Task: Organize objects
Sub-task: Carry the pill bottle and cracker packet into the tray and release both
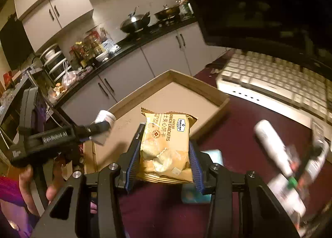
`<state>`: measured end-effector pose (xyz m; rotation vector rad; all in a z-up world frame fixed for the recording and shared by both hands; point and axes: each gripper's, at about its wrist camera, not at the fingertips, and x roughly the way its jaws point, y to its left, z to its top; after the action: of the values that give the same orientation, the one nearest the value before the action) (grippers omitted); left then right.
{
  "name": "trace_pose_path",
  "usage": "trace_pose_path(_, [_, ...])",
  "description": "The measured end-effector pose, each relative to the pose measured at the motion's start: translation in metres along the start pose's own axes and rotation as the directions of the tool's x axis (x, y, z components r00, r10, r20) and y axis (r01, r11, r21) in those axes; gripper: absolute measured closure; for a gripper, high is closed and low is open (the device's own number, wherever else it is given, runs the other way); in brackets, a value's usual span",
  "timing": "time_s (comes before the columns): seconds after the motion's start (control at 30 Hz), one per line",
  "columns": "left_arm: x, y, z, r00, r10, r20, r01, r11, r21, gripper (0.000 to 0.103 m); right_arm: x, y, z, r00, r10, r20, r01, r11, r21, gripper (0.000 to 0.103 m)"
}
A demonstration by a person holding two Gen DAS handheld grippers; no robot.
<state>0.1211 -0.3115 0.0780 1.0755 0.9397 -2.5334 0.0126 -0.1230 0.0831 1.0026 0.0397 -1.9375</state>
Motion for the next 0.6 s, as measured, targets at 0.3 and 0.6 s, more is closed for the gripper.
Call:
trace_pose_path(0.3, [0.021, 0.002, -0.010, 0.996, 0.070, -0.053, -0.069, 0.997, 0.016, 0.069, 0.050, 0.005, 0.020, 0.998, -0.044, -0.049, 0.041, 0.997, -0.058, 0.058])
trace_pose_path(0.6, [0.034, 0.000, -0.012, 0.992, 0.105, -0.072, -0.103, 0.994, 0.032, 0.069, 0.067, 0.004, 0.016, 0.994, -0.074, -0.083, 0.068, 0.995, -0.070, 0.058])
